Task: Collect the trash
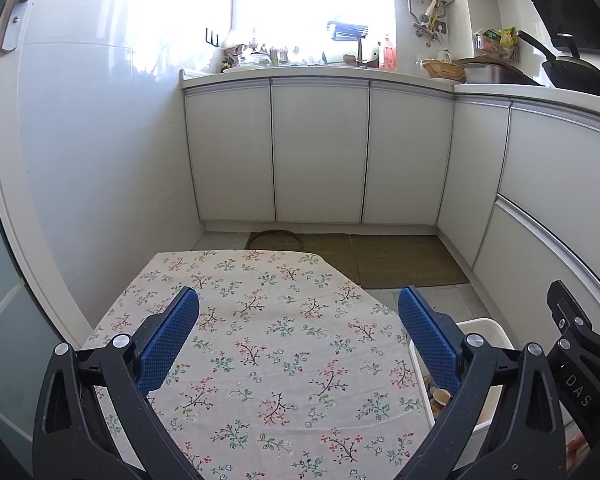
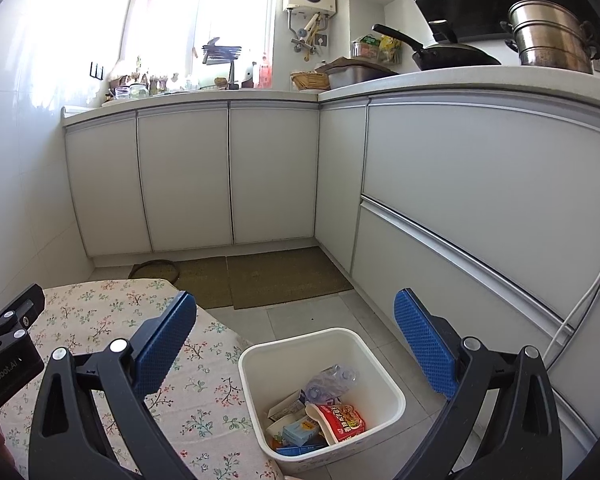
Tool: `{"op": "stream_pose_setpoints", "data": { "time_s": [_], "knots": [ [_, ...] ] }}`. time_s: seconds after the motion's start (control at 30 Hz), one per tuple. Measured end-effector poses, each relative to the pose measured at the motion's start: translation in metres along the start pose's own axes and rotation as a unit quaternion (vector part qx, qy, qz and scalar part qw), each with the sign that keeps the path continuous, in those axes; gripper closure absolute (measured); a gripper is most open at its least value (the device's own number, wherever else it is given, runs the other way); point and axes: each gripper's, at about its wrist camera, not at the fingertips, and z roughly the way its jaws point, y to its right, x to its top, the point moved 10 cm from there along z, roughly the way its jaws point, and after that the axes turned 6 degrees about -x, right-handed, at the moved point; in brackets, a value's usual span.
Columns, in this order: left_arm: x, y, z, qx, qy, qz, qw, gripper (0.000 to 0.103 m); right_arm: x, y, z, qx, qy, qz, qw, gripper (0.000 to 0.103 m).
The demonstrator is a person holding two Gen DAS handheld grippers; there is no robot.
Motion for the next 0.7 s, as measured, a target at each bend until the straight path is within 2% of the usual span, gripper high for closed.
{"op": "stream_pose_setpoints", "data": {
  "time_s": [0.4,0.5,0.7],
  "knots": [
    [-0.0012,0.0054,0.0002,-0.009,0.004,-0.001,1.0000,0.010,-0.0010,0.0017,0.0016,0.002,-0.003,0.003,1.000,0.007],
    [-0.0005,0.0047,0.0020,-0.012,-0.001,-0.010,0.9999,0.007,-0.0009,0.0023,0.0013,0.002,-0.002,0.004,1.000,0.007],
    [-0.0021,0.0058,0.0037,-0.010,-0.009,-0.009,0.9999,0.007,-0.0017,0.0021,0.0013,0.002,-0.002,0.003,1.000,0.007]
  ]
}}
